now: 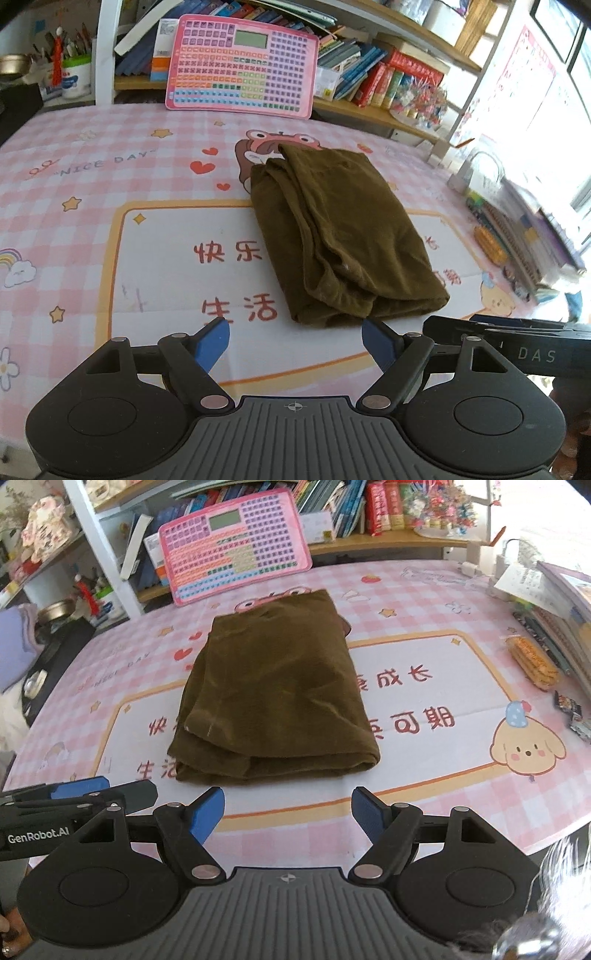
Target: Fold clothes
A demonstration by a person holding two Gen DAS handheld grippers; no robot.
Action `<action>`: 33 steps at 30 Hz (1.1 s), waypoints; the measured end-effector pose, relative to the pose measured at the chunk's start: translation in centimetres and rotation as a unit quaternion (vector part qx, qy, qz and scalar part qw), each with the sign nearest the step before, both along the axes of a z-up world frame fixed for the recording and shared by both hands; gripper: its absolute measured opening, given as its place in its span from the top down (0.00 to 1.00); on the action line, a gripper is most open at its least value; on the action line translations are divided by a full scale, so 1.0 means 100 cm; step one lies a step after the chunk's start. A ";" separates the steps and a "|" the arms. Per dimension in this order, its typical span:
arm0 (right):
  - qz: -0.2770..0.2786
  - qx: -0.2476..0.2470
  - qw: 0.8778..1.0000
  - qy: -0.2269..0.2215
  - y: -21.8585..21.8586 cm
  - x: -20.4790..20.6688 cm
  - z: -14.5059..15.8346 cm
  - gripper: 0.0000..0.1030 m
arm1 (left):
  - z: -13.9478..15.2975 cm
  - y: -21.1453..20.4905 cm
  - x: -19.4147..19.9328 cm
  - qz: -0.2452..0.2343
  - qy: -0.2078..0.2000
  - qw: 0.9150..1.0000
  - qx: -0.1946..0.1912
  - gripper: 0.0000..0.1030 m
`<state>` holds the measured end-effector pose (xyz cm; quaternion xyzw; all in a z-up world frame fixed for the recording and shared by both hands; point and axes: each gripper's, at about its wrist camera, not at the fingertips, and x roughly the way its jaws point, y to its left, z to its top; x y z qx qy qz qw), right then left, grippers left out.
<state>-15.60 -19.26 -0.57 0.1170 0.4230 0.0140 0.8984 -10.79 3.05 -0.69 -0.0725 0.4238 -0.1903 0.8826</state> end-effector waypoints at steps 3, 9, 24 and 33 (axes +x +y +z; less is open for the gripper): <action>-0.015 0.007 1.000 -0.005 -0.005 0.005 0.004 0.28 | 0.000 0.007 0.008 0.009 0.006 1.000 -0.022 0.14; -0.044 0.026 0.999 -0.014 -0.016 0.018 0.010 0.27 | -0.006 0.019 0.031 0.049 0.044 0.996 -0.060 0.14; -0.046 0.123 0.990 0.040 -0.073 0.098 -0.019 0.27 | -0.033 0.006 0.087 0.127 0.098 0.979 -0.125 0.15; 0.006 0.183 0.979 0.092 -0.084 0.132 -0.042 0.33 | -0.046 -0.016 0.109 0.128 0.123 0.973 -0.144 0.39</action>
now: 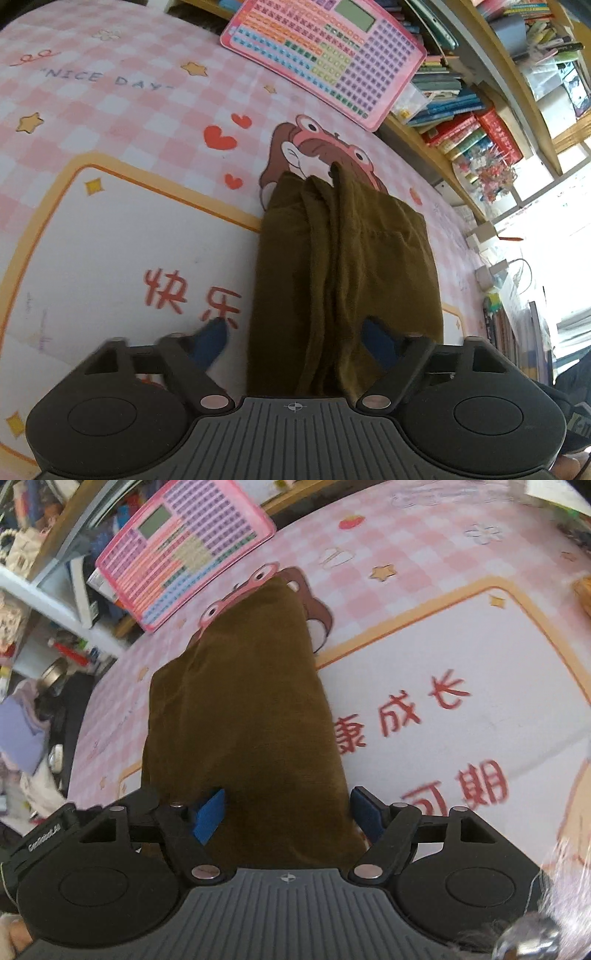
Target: Fold clothes
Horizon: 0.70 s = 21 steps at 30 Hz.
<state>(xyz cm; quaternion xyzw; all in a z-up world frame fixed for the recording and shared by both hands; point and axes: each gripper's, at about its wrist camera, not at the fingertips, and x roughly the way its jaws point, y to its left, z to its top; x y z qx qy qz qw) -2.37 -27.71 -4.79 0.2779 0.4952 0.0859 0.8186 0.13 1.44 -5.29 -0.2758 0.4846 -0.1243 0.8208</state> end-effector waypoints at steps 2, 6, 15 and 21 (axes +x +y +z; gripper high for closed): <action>0.017 0.006 1.000 0.000 0.001 0.004 -0.001 0.46 | 0.003 -0.007 0.000 -0.004 -0.007 1.000 0.009 0.51; 0.053 -0.011 0.998 -0.025 0.005 0.006 0.005 0.66 | 0.019 -0.023 -0.006 -0.017 -0.042 0.998 0.053 0.70; 0.111 -0.082 0.986 -0.095 0.007 0.000 0.019 0.73 | 0.021 -0.039 -0.004 -0.038 -0.043 0.995 0.085 0.66; 0.093 -0.034 0.994 -0.043 -0.009 0.009 0.003 0.55 | 0.001 -0.030 0.003 -0.013 0.001 1.000 0.019 0.47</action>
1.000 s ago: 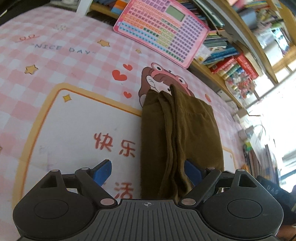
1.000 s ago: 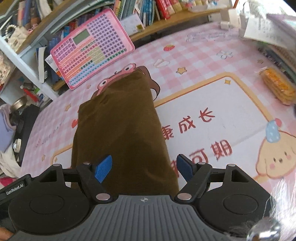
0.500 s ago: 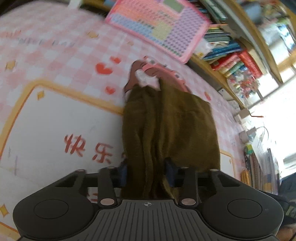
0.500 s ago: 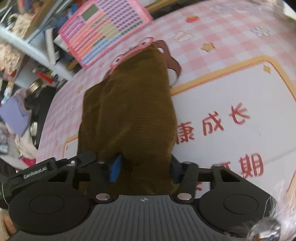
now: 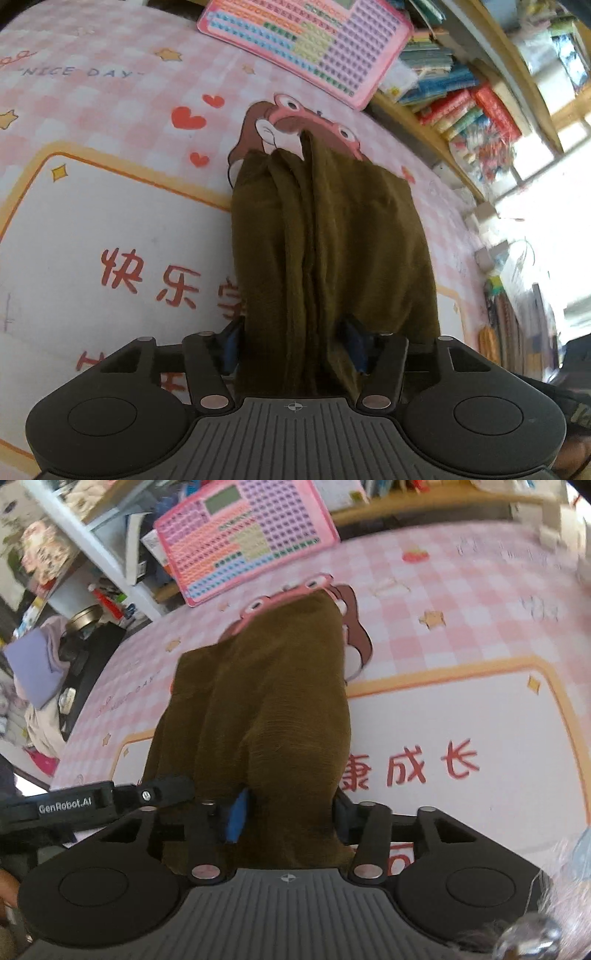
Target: Fold clothes
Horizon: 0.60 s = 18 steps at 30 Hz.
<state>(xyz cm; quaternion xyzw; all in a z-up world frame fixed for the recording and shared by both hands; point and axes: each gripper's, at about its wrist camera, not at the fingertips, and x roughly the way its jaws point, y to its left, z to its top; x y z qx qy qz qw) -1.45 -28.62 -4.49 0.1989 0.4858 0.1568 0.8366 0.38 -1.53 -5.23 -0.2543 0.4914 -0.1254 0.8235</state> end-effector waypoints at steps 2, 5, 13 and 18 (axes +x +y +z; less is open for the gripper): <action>-0.007 0.026 0.999 0.018 -0.004 0.004 -0.006 0.54 | 0.001 -0.005 0.000 -0.003 -0.002 1.000 0.012 0.52; -0.006 0.050 0.998 0.028 -0.005 0.007 -0.010 0.67 | 0.008 -0.013 -0.002 -0.006 -0.017 0.999 0.033 0.67; 0.039 -0.004 0.992 -0.123 0.007 -0.011 0.043 0.76 | 0.057 -0.026 -0.017 -0.006 -0.107 0.991 0.076 0.71; 0.047 0.001 0.987 -0.153 0.002 -0.013 0.053 0.76 | 0.069 -0.030 -0.019 -0.004 -0.126 0.988 0.084 0.71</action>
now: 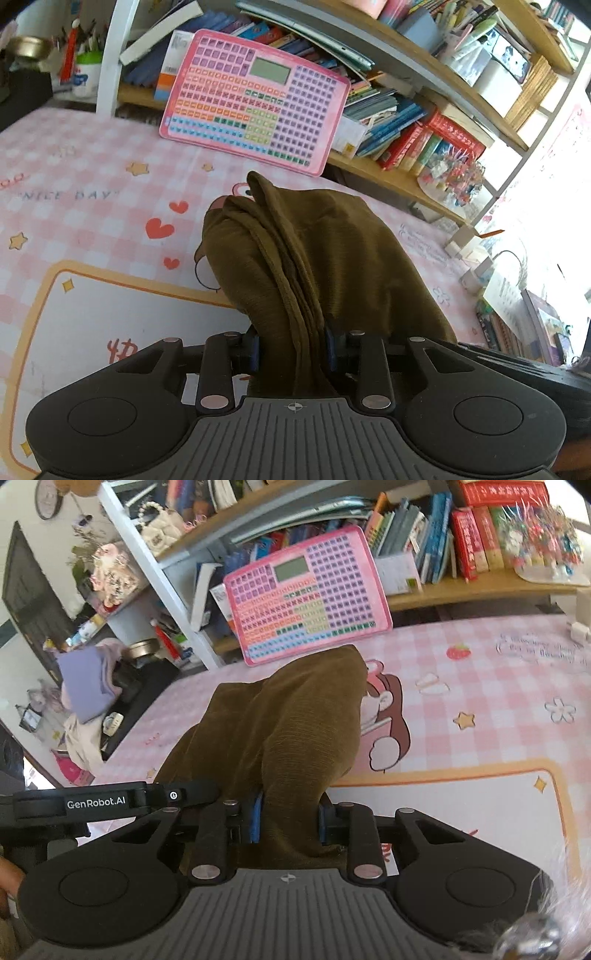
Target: Fold clothes
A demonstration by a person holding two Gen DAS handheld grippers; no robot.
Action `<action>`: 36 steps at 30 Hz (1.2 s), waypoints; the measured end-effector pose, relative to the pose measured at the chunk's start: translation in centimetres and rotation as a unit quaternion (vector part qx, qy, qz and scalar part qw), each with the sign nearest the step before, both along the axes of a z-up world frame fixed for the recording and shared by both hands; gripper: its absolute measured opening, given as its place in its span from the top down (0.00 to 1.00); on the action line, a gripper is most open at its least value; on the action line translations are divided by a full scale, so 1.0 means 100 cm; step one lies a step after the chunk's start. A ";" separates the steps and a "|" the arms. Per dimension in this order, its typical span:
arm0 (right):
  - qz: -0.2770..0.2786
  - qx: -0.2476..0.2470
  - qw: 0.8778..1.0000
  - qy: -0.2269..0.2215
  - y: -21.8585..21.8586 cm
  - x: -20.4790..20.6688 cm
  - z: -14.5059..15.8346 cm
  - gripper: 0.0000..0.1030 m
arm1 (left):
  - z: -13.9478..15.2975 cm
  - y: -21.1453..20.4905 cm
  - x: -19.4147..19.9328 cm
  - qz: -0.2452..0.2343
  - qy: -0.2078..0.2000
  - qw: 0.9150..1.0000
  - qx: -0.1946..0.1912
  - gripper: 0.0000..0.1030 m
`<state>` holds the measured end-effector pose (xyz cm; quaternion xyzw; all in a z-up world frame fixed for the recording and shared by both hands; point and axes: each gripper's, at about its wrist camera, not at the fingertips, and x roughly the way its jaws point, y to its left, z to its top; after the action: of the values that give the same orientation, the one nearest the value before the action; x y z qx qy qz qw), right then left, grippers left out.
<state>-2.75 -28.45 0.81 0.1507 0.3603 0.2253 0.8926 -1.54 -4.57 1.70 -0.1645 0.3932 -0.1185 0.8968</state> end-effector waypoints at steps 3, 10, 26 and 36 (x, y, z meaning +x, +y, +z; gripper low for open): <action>0.002 0.005 1.000 -0.003 -0.004 0.001 0.001 0.76 | 0.003 -0.003 0.001 -0.001 -0.004 1.000 0.006 0.71; -0.012 0.019 1.000 -0.008 -0.016 -0.002 0.002 0.76 | 0.009 -0.015 0.007 -0.019 -0.012 1.000 0.018 0.71; -0.068 0.011 0.998 0.000 0.000 0.008 0.002 0.76 | 0.001 -0.001 0.041 -0.076 -0.006 0.997 -0.005 0.71; -0.075 0.006 0.997 0.015 0.037 0.030 -0.002 0.76 | -0.005 0.049 0.065 -0.086 0.005 0.996 -0.022 0.71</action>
<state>0.25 -24.77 0.61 0.1857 0.3599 0.1572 0.9007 4.99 0.33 1.19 -0.1507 0.4080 -0.2029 0.8773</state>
